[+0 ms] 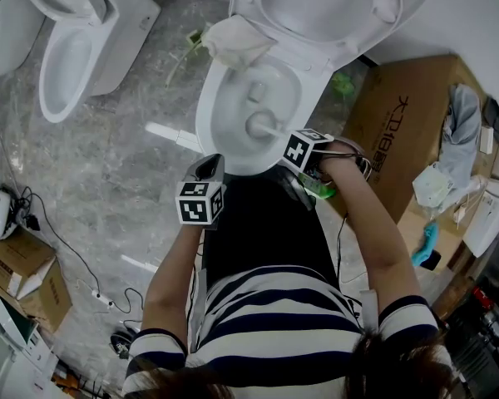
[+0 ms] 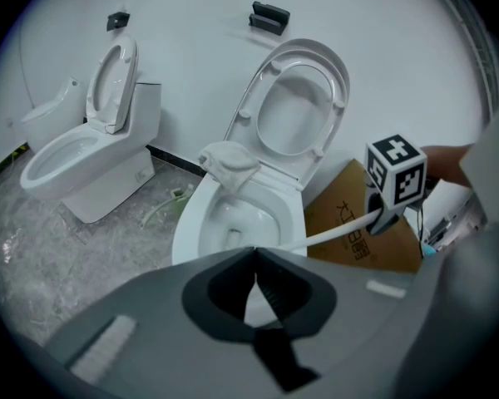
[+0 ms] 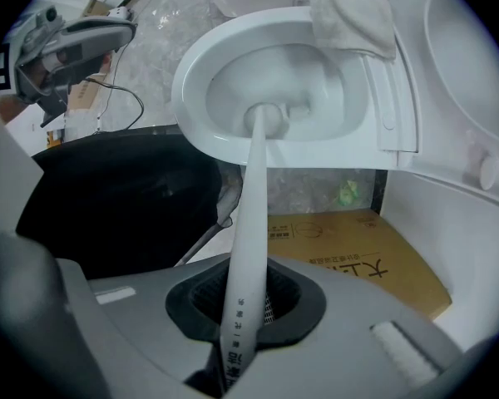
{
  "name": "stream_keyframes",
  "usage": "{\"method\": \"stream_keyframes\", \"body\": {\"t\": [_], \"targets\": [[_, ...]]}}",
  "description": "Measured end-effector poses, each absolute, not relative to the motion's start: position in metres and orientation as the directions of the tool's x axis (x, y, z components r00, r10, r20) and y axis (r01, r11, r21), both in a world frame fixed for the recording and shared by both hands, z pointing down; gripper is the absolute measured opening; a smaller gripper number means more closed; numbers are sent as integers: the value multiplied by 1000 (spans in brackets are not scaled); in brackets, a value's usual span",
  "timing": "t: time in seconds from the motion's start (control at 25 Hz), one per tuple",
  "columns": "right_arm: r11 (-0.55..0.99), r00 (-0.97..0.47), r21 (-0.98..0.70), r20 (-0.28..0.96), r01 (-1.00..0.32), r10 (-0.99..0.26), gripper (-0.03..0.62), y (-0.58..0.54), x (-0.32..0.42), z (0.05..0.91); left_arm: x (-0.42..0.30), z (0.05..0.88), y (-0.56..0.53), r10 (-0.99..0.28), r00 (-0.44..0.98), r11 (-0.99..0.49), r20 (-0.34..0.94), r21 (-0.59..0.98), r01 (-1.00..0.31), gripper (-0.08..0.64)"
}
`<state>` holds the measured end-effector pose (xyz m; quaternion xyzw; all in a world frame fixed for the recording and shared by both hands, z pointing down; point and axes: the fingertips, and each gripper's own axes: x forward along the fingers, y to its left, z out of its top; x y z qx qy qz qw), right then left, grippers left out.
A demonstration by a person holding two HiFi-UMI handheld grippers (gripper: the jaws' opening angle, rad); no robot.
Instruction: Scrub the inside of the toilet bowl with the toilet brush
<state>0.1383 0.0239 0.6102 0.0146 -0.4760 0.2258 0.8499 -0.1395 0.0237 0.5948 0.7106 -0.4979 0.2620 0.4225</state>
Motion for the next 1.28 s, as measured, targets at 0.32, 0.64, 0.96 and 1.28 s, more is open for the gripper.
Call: {"method": "stream_keyframes", "body": {"t": [0.32,0.64,0.96,1.28], "targets": [[836,312,-298,827,-461,467,32,52,121,612,-144,595,27,-491,354,-132,796,333,-934,0],[787,185,-350,848,-508,497,32,63,90,621,-141,593,26,-491,351,-134,797,328,-935,0],[762,129,-343,866,-549,483,32,56,71,632,-140,591,27,-500,335,-132,798,312,-941,0],[781,90,-302,906,-547,414,32,28,68,646,-137,591,29,-507,323,-126,799,302,-945,0]]}}
